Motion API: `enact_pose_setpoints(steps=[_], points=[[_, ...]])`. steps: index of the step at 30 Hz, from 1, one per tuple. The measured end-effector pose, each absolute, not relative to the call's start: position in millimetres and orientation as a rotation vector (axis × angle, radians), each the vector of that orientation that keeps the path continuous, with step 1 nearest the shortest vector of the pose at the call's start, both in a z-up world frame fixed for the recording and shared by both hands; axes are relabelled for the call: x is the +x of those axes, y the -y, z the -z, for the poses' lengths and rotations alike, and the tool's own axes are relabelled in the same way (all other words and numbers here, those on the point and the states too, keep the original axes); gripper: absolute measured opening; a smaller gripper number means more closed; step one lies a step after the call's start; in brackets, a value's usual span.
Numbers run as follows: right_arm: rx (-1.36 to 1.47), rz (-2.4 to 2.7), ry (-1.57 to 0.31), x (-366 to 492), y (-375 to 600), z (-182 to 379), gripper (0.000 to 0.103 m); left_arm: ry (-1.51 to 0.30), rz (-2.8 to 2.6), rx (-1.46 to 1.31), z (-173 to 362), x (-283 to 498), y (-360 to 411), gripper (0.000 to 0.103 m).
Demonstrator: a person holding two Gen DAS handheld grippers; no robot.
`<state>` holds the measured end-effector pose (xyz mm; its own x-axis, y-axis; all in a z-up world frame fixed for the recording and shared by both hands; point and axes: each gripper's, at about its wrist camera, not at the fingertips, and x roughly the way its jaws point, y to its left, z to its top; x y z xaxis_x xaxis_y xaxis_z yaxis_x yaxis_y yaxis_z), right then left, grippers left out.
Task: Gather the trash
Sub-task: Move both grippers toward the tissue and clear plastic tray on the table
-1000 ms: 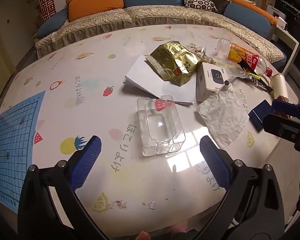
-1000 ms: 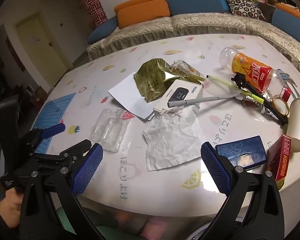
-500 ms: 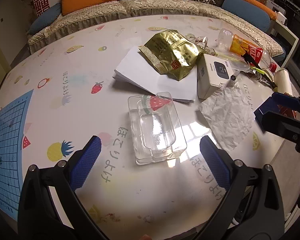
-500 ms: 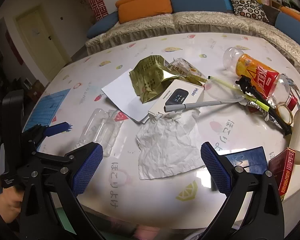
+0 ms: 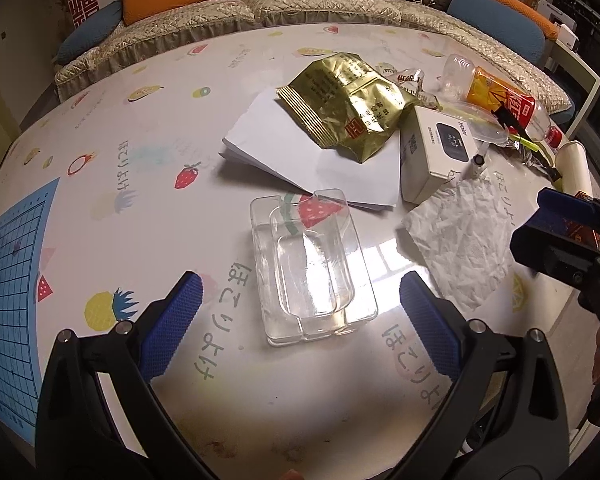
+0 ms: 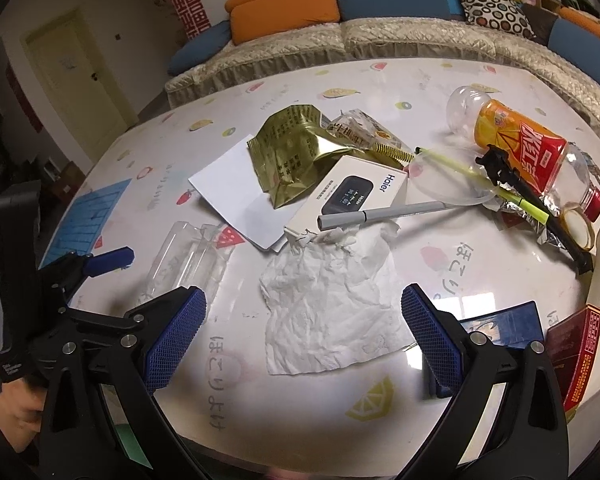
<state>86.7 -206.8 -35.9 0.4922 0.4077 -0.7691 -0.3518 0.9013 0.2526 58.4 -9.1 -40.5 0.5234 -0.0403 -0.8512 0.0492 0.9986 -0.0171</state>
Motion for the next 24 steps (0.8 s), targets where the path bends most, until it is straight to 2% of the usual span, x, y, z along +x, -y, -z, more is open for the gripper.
enact_pose_setpoints(steps=[24], points=[[0.049, -0.463, -0.973, 102, 207, 51, 0.096, -1.044, 0.048, 0.01, 56, 70, 10, 0.096]])
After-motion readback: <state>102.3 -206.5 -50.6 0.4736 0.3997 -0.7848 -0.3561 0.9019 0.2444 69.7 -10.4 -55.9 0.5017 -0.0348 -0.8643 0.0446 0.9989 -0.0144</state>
